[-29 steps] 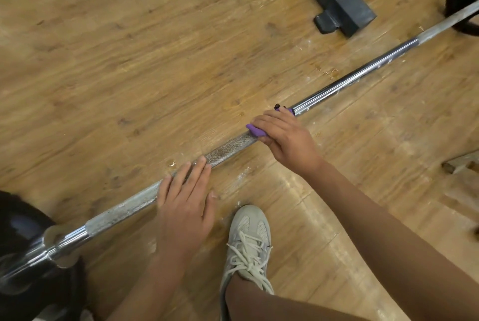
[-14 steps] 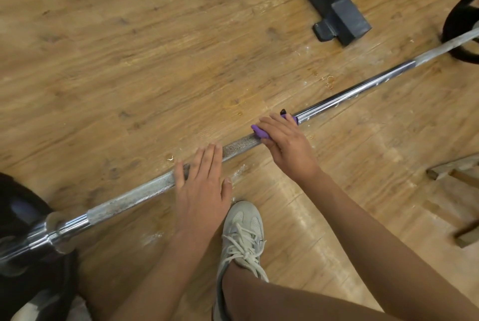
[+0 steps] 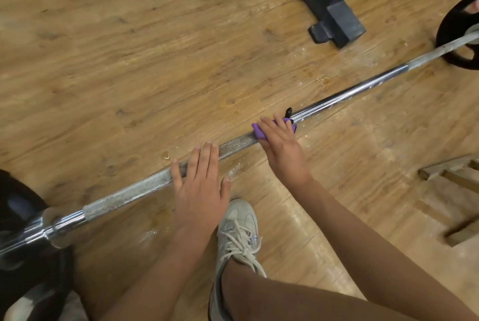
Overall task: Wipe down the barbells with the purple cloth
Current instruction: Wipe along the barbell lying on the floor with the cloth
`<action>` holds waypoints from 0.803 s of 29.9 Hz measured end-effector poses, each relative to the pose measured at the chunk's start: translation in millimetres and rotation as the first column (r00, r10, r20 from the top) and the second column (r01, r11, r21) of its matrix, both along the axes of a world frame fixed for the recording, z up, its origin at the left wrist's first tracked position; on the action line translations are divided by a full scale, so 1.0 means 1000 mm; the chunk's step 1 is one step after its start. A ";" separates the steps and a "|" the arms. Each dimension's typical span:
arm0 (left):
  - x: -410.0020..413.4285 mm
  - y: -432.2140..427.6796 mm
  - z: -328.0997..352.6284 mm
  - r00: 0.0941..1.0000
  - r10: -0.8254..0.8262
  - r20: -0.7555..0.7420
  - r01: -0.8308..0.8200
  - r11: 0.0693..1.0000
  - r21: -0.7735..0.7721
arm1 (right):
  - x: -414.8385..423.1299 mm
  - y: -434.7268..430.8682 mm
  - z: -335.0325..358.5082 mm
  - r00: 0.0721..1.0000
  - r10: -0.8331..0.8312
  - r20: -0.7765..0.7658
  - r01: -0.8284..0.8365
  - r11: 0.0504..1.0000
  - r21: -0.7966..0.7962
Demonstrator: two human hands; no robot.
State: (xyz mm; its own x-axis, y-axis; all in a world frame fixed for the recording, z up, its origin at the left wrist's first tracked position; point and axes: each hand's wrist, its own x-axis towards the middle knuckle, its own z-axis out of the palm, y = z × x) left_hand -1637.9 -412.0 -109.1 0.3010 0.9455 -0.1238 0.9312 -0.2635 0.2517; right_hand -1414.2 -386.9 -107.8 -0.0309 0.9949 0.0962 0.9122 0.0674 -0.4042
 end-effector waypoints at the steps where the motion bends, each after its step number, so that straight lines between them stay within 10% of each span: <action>1: 0.001 0.000 0.001 1.000 -0.006 -0.001 0.006 1.000 -0.001 | -0.003 -0.001 -0.001 0.998 0.063 0.007 -0.063 0.998 0.013; 24: 0.001 -0.006 -0.008 0.998 -0.037 -0.055 0.040 0.998 0.048 | 0.017 0.021 0.008 0.998 0.055 -0.043 -0.054 0.998 0.024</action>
State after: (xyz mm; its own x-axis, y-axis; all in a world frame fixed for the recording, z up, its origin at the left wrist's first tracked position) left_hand -1636.9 -418.0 -117.2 0.3317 0.9386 -0.0952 0.9321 -0.3104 0.1869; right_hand -1397.0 -365.6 -100.1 -0.0807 0.9894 0.1211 0.8885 0.1265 -0.4411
